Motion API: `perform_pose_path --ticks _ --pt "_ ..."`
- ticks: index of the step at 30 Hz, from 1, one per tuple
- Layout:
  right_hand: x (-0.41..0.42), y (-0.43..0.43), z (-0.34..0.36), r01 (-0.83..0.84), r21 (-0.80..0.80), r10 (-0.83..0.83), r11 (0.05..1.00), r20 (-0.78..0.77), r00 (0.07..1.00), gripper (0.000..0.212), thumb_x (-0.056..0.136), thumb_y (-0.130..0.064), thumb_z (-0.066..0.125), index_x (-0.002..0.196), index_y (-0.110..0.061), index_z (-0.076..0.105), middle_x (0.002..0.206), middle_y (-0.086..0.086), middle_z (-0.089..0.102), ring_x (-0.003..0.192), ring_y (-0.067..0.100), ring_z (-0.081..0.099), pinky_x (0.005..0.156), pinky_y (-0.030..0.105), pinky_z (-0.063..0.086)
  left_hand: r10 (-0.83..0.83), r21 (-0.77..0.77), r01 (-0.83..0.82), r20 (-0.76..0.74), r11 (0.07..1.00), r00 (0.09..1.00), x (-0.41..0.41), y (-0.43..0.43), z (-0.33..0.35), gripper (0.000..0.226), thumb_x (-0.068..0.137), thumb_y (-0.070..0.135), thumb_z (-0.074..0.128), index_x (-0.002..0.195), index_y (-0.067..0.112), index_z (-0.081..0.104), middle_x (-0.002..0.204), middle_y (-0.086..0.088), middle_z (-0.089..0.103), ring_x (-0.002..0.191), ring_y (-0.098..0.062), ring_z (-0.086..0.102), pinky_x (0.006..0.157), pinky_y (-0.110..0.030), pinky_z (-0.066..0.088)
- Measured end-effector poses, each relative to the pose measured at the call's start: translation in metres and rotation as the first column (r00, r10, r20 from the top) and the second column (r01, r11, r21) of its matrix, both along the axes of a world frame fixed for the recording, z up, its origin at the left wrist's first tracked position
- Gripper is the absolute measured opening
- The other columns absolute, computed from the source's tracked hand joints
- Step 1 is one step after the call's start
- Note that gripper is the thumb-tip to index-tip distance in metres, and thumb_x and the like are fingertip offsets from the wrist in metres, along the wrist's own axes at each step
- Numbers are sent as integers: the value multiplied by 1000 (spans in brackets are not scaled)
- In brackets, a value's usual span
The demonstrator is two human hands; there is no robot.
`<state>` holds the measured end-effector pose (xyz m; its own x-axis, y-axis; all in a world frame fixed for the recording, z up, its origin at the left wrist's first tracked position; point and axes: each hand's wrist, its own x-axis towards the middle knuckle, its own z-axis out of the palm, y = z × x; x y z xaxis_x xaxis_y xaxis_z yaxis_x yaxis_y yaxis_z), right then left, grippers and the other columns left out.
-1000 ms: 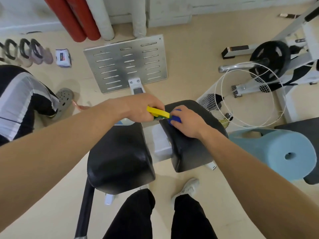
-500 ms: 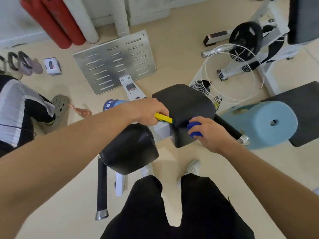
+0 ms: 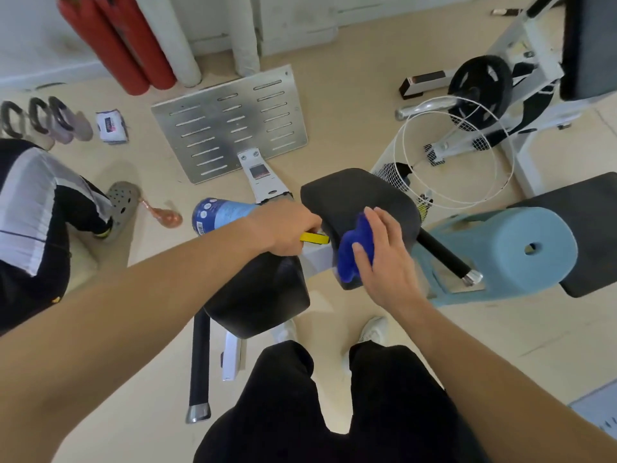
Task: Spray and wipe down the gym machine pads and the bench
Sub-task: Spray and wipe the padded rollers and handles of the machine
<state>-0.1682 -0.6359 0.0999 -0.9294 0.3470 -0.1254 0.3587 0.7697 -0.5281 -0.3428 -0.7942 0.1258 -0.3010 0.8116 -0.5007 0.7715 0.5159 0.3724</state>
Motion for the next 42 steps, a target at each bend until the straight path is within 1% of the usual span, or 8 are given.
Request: perform_pose_path --ticks 3,6,12,21,24,30,36,42 --pt "-9 -8 -38 -474 358 416 805 228 880 49 100 -34 54 147 -27 41 162 9 22 150 35 18 120 53 25 89 73 -91 36 993 995 -14 -14 -3 22 90 21 64 91 37 48 87 9 55 85 -17 54 73 -34 47" --pt "-40 -5 -54 -706 469 600 530 381 704 42 91 -23 64 132 -15 57 152 16 40 143 43 30 119 56 23 160 100 -166 64 981 985 -29 -27 -8 19 92 18 63 99 33 53 88 10 51 84 -15 48 73 -32 39" --pt "-113 -36 -45 -556 490 305 671 502 809 32 89 -19 66 120 -13 63 139 13 44 119 35 49 96 44 49 233 158 -243 79 957 969 -47 -40 -8 18 94 17 60 100 33 54 97 5 58 89 -19 46 78 -33 41" --pt "16 -1 -63 -789 594 667 155 527 527 28 86 -12 65 112 -5 72 125 17 62 116 38 57 108 50 40 276 165 -290 105 943 955 -41 -41 -7 28 90 16 63 113 31 63 113 -1 69 97 -24 58 88 -42 52" --pt "-8 -10 -51 -786 593 672 175 511 536 29 88 -12 61 114 -3 68 126 18 57 116 38 51 103 50 39 263 164 -279 112 946 958 -34 -36 -10 29 87 18 63 110 36 61 111 3 68 99 -23 60 87 -45 53" --pt "-49 -30 -19 -627 591 410 507 474 779 54 81 -25 75 129 -11 57 141 16 45 128 37 37 102 47 39 265 145 -283 133 948 955 -27 -35 -22 28 89 25 65 111 42 58 112 5 68 99 -22 60 87 -44 55" --pt "-8 -9 -28 -779 497 518 382 583 626 73 73 -12 82 138 -9 48 146 20 39 130 42 35 102 53 39 237 153 -254 125 955 964 -27 -48 -23 33 90 13 63 98 40 45 94 10 50 90 -16 45 77 -33 39" --pt "-24 2 -15 -581 538 482 610 330 812 66 65 -12 81 127 -18 58 134 18 50 105 40 53 80 46 50 143 89 -155 128 984 981 -35 -45 -38 27 88 11 63 106 31 60 94 9 55 90 -17 52 68 -27 34"
